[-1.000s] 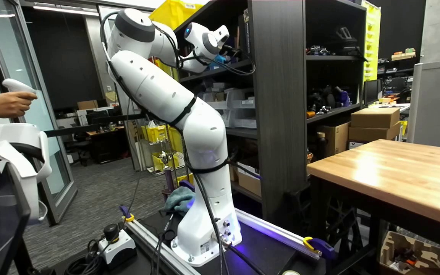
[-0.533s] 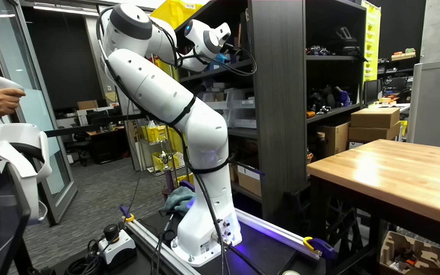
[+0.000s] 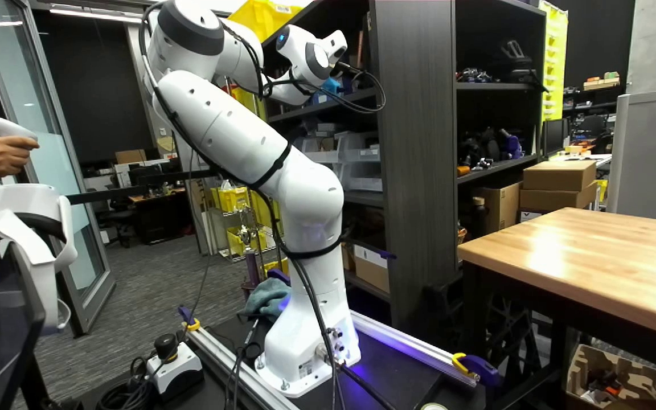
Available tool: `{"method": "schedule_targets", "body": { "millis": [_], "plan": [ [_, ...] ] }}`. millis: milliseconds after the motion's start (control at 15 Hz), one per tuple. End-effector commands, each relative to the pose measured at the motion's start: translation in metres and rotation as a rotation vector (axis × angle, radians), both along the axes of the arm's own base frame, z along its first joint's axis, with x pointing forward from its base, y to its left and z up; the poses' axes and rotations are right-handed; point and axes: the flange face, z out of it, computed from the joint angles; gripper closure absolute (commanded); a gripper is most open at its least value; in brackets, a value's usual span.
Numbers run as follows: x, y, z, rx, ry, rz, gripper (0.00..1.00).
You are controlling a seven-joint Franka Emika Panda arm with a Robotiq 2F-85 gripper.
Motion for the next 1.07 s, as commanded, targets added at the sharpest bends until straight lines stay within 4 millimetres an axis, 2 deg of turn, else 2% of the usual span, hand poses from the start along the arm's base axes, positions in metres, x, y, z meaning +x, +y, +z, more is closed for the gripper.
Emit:
{"method": "schedule_targets", "body": {
  "millis": [0,600,1000],
  "plan": [
    [-0.004,-0.014,0.005,-0.013,-0.022,-0.008,0.96],
    [-0.015,0.010,-0.009,-0.068,-0.036,0.024,0.96],
    [-0.014,0.006,-0.014,-0.074,-0.040,0.001,0.96]
  ]
}}
